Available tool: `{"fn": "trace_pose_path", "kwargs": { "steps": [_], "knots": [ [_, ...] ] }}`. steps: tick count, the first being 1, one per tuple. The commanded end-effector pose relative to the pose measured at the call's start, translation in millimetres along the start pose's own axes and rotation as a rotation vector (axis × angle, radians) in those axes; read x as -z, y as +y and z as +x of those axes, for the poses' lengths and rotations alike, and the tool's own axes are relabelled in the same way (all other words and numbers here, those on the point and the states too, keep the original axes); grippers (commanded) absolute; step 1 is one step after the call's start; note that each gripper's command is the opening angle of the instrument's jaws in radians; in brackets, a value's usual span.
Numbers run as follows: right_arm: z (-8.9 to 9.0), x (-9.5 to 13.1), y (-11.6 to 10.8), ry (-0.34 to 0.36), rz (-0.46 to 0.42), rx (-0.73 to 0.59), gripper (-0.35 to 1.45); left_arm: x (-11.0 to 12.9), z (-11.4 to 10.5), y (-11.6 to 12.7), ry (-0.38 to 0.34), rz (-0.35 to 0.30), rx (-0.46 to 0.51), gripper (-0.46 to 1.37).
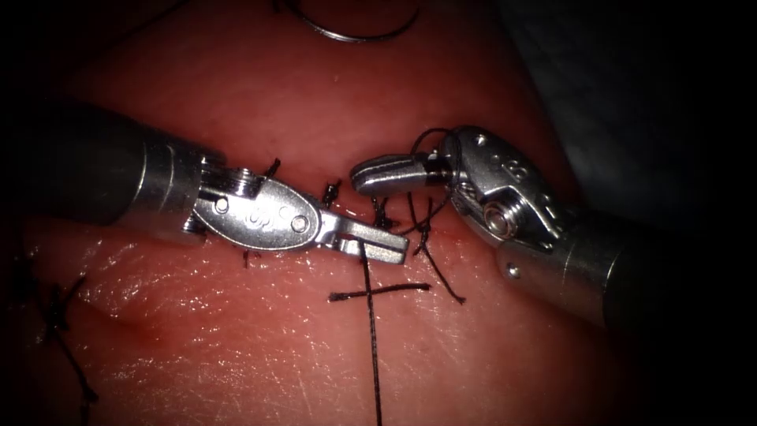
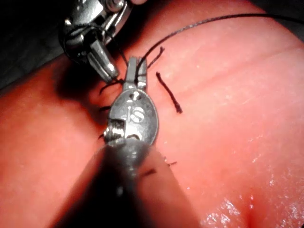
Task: Wound Closure
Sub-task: Wrap the suture once clockwise around the right gripper
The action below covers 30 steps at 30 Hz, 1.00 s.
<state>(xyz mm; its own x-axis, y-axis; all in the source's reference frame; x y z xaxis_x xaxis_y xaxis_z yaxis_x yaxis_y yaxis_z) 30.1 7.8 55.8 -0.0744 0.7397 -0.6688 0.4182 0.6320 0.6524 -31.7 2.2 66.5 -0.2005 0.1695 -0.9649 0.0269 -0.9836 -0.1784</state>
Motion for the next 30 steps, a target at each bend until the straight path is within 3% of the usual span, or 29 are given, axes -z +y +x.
{"fn": "trace_pose_path", "kwargs": {
  "steps": [1,6,12,24,30],
  "knots": [
    [0.0,0.1,-0.3,-0.039,0.036,-0.01,-0.35,0.0,-0.2,-0.2,-0.001,-0.004,-0.001,-0.35],
    [0.7,0.0,-1.1,-0.141,0.087,-0.019,-0.35,0.3,-0.8,-0.7,-0.002,-0.009,-0.005,-0.35],
    [1.7,0.2,-1.8,-0.192,0.122,0.035,-0.35,0.5,-1.4,-0.8,-0.003,-0.011,-0.009,-0.35],
    [0.5,0.5,-2.8,-0.453,0.282,0.122,-0.35,0.2,-1.4,-0.8,-0.004,-0.009,-0.015,-0.35],
    [0.4,1.1,-3.2,-0.528,0.334,0.157,-0.35,-0.1,-1.2,-0.6,-0.003,-0.01,-0.014,-0.35]
  ]
}}
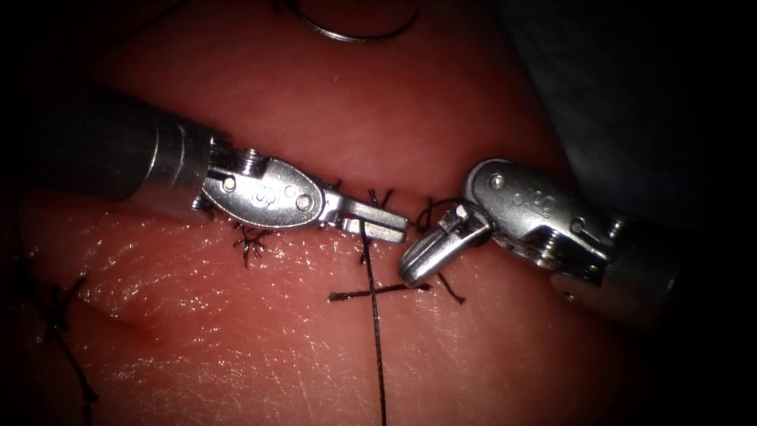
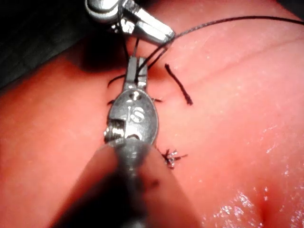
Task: Wound Closure
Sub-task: Wrap the suture once clockwise around the right gripper, then grab the short tail with the right gripper
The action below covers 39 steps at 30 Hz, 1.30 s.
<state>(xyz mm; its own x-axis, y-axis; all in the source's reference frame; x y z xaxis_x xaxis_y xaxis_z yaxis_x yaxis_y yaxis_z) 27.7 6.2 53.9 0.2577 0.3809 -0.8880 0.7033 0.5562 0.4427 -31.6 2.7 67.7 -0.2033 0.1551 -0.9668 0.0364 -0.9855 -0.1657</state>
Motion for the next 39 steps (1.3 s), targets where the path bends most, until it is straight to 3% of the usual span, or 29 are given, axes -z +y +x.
{"fn": "trace_pose_path", "kwargs": {
  "steps": [1,4,9,12,15,19,20,22,26,39],
  "knots": [
    [-0.1,0.2,-0.1,-0.024,0.005,0.002,-0.35,-0.1,0.0,0.1,0.0,-0.003,0.0,-0.35],
    [-0.2,0.7,-0.4,-0.085,0.013,0.031,-0.23,-0.1,0.1,0.2,0.002,-0.005,0.006,-0.35],
    [-0.8,1.1,-0.8,-0.196,0.027,0.066,0.17,-0.3,0.1,0.1,0.002,-0.003,0.012,-0.35],
    [-1.6,1.1,-0.8,-0.263,0.039,0.122,0.15,-0.4,0.1,0.0,0.002,-0.002,0.013,-0.35],
    [-2.2,1.2,-0.7,-0.285,0.04,0.128,0.22,-0.4,0.1,0.0,0.002,-0.002,0.018,-0.35],
    [-2.7,1.2,-0.4,-0.291,0.036,0.16,0.97,-0.4,0.0,0.1,0.003,-0.004,0.023,-0.35],
    [-2.7,1.2,-0.3,-0.293,0.021,0.163,1.11,-0.5,0.0,0.1,0.003,-0.004,0.023,-0.35],
    [-2.6,1.2,-0.3,-0.297,-0.01,0.179,1.22,-0.5,0.0,0.2,0.003,-0.004,0.029,-0.35],
    [-2.6,1.1,-0.2,-0.305,-0.062,0.202,1.31,-0.6,-0.1,0.3,0.002,-0.004,0.034,-0.35],
    [-3.0,-0.2,0.5,-0.316,-0.082,0.237,1.28,-1.1,-0.4,0.6,0.006,-0.011,0.053,-0.35]
  ]
}}
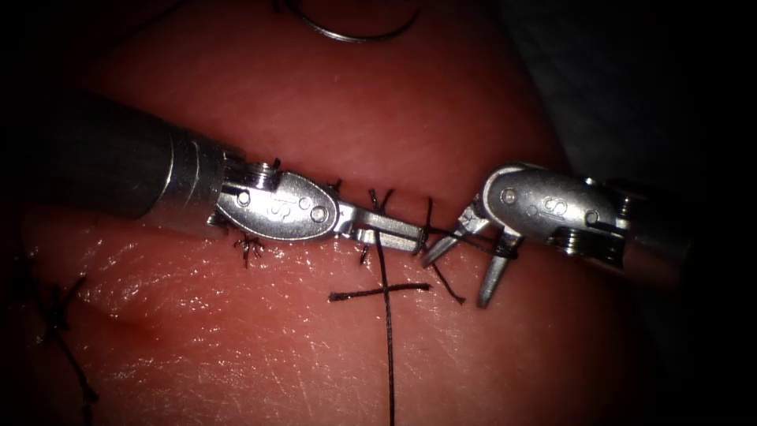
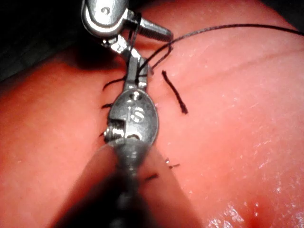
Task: Wound Closure
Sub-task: Grab the short tail with the right gripper
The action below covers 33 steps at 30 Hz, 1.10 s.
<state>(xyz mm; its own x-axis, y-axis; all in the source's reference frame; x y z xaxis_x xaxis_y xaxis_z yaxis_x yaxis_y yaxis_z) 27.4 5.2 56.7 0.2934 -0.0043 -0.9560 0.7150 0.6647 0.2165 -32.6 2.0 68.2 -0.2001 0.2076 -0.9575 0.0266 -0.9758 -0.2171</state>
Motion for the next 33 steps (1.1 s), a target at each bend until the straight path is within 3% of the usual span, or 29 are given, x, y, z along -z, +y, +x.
{"fn": "trace_pose_path", "kwargs": {
  "steps": [1,11,23,33],
  "knots": [
    [0.0,-0.3,0.0,-0.005,0.001,-0.001,1.28,0.0,0.0,0.0,0.001,-0.01,0.0,-0.35],
    [0.3,-1.8,0.1,0.016,-0.014,-0.001,1.25,0.3,0.2,-0.3,0.005,-0.012,0.002,-0.35],
    [-1.1,-2.9,-2.1,0.011,-0.012,0.017,1.22,0.6,0.3,-0.2,0.007,-0.015,0.008,-0.35],
    [-1.7,-2.2,-0.7,0.01,-0.031,0.009,1.18,0.5,0.5,0.2,0.006,-0.015,0.014,-0.35]
  ]
}}
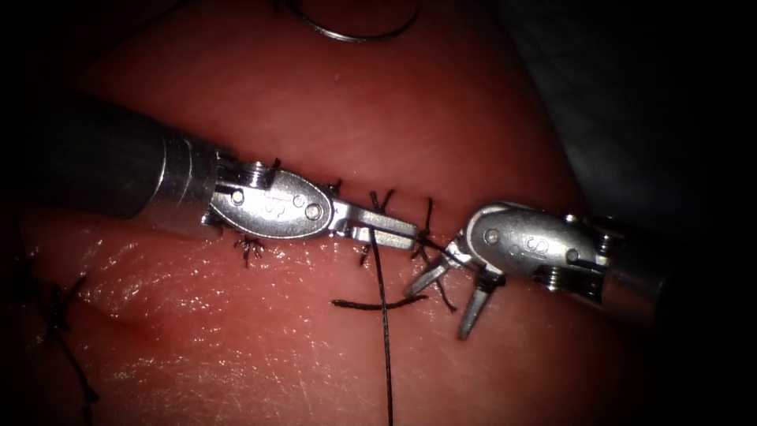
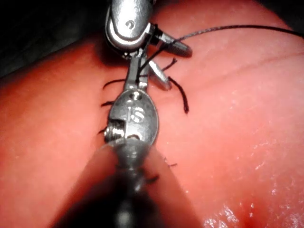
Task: Wound Closure
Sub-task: Grab the short tail with the right gripper
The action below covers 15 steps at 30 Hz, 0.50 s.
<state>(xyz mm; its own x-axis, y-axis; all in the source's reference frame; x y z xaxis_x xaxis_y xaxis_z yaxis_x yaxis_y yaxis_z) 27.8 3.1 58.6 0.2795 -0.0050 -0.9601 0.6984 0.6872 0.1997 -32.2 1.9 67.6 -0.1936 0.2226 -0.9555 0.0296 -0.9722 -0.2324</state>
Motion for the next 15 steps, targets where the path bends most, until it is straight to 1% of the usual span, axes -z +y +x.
{"fn": "trace_pose_path", "kwargs": {
  "steps": [1,9,12,13,14,15],
  "knots": [
    [-0.1,0.1,0.1,0.0,-0.002,-0.003,1.18,0.0,0.0,0.1,-0.001,-0.009,0.0,-0.35],
    [-0.6,0.7,0.8,0.001,0.002,0.005,1.14,0.1,0.2,0.4,0.0,-0.012,-0.001,-0.35],
    [-0.6,0.6,0.9,0.004,0.013,0.005,1.06,0.0,0.3,0.5,0.0,-0.012,-0.001,-0.35],
    [-0.5,0.6,0.9,0.007,0.021,0.005,1.0,0.0,0.3,0.6,0.0,-0.012,-0.001,-0.35],
    [-0.5,0.5,0.9,0.011,0.036,0.005,0.89,0.0,0.3,0.6,0.0,-0.012,-0.001,-0.35],
    [-0.5,0.5,0.9,0.02,0.056,0.006,0.71,-0.1,0.3,0.6,0.0,-0.012,-0.001,-0.35]
  ]
}}
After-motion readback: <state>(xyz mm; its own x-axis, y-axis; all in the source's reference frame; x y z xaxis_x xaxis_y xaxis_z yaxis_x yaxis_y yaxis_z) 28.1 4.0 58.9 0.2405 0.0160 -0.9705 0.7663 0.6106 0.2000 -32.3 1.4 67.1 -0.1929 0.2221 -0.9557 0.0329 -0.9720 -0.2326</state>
